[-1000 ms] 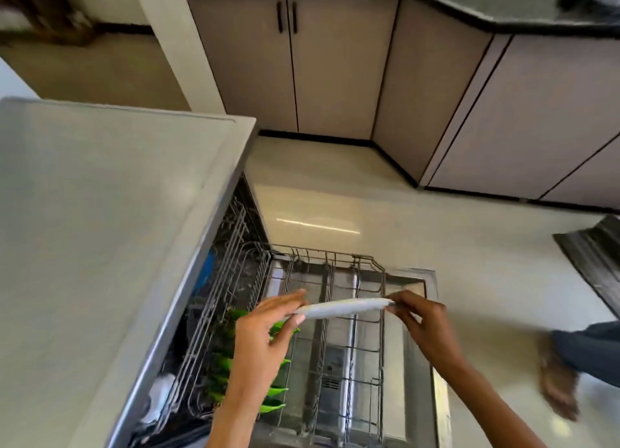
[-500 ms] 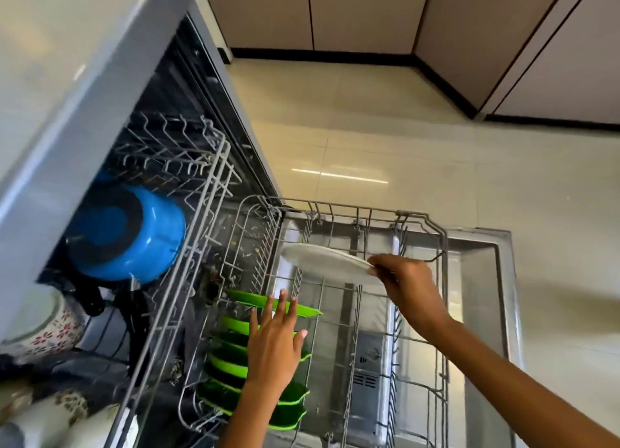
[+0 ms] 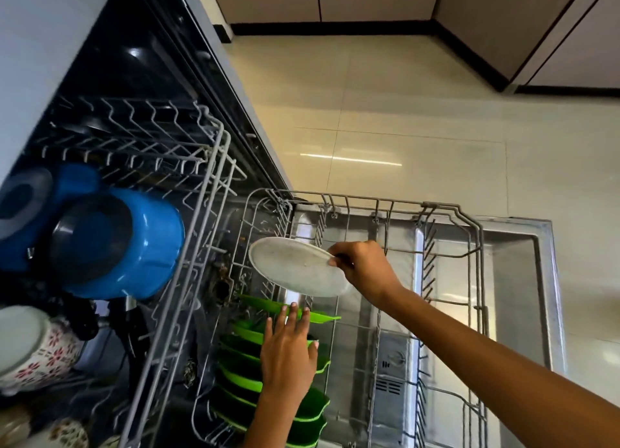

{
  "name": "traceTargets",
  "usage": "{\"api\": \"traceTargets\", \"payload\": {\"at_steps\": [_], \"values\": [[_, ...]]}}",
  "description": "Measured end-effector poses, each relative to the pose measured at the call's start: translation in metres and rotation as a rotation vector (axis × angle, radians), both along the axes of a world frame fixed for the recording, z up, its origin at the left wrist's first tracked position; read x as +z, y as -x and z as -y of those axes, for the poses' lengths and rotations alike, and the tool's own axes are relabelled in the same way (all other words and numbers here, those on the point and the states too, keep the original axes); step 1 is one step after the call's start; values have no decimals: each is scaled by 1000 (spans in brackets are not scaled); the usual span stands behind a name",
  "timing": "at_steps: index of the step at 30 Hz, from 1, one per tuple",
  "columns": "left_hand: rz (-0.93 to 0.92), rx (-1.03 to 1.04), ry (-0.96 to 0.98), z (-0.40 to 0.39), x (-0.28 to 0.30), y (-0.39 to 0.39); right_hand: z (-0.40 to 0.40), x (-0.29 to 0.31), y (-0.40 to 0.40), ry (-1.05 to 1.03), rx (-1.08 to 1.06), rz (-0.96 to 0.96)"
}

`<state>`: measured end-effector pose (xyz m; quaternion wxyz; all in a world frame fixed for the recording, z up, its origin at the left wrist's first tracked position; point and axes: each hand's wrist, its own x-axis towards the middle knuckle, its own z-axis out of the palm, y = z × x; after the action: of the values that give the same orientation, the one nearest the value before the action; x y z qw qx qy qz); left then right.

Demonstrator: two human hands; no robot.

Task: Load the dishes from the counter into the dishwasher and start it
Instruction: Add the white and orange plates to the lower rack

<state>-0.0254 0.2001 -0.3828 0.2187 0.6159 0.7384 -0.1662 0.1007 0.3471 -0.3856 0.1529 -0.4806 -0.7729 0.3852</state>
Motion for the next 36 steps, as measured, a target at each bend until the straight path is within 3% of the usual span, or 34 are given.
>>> {"api": "traceTargets", "payload": {"at_steps": [20,36], "values": [[86,86,-6,7,-4,5,14,-33,60,168,209,262],[136,81,47,6,-9,8,12,-33,33,5,251,517]]}}
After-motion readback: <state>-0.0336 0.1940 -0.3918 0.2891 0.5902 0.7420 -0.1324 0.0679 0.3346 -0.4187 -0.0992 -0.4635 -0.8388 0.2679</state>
